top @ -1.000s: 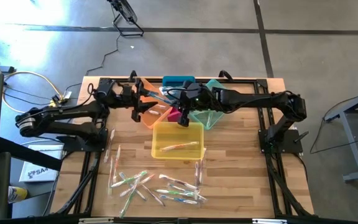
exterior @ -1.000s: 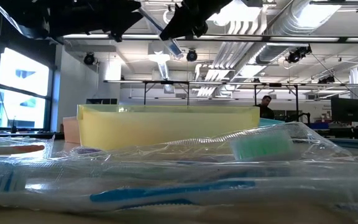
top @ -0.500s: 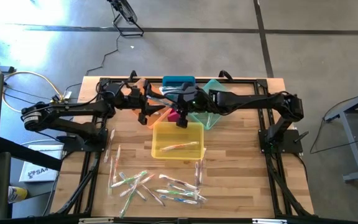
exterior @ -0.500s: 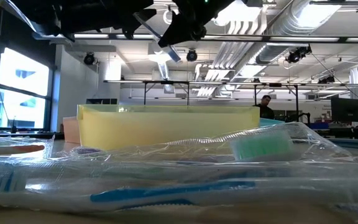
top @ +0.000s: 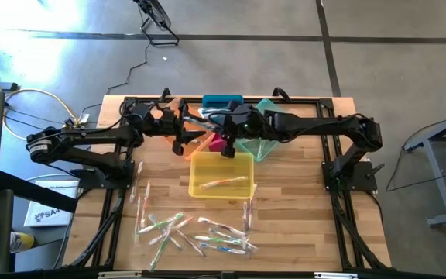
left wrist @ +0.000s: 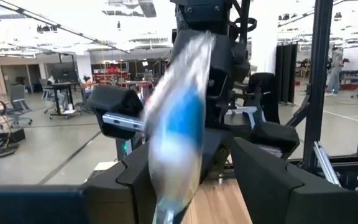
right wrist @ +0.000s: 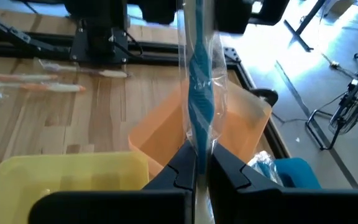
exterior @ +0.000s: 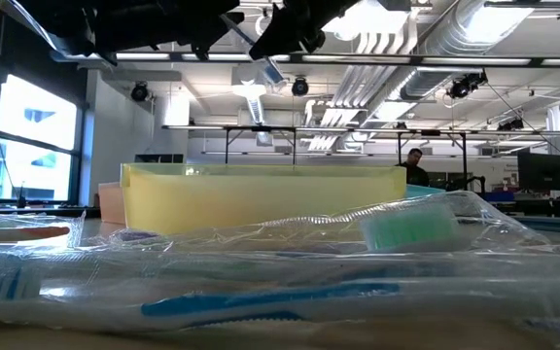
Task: Pick & Place Toothbrushes
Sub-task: Put the blue toothbrush into the blue bin
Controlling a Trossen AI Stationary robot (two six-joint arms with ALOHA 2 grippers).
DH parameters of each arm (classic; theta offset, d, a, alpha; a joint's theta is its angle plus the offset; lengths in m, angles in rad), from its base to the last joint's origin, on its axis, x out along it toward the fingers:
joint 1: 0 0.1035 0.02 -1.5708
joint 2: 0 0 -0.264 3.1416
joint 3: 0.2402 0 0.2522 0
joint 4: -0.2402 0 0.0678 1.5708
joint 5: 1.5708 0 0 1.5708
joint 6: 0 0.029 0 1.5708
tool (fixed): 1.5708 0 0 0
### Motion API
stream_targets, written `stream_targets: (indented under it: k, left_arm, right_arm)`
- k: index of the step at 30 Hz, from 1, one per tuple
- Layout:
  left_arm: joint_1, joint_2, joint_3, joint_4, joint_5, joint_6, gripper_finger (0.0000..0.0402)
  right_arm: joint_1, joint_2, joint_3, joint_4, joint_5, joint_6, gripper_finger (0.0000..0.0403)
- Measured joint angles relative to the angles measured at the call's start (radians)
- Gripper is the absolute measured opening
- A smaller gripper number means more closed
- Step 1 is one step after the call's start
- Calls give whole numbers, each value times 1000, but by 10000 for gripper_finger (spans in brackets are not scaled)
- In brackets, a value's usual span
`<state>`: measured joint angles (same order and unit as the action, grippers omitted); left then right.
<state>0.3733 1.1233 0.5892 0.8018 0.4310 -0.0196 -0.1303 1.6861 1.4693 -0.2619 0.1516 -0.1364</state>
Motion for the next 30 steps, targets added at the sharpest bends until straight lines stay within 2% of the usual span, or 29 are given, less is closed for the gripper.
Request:
stream_targets:
  k: [17, 26, 30]
  left_arm:
    - [-1, 0, 0, 18, -1, 16, 178]
    - [0, 0, 0, 18, -11, 16, 93]
    - [0, 0, -1, 18, -14, 16, 70]
  right_arm:
    - [-2, -26, 1, -10, -47, 1, 10]
    - [-1, -26, 1, -11, -55, 0, 10]
    - [0, -26, 1, -11, -56, 0, 10]
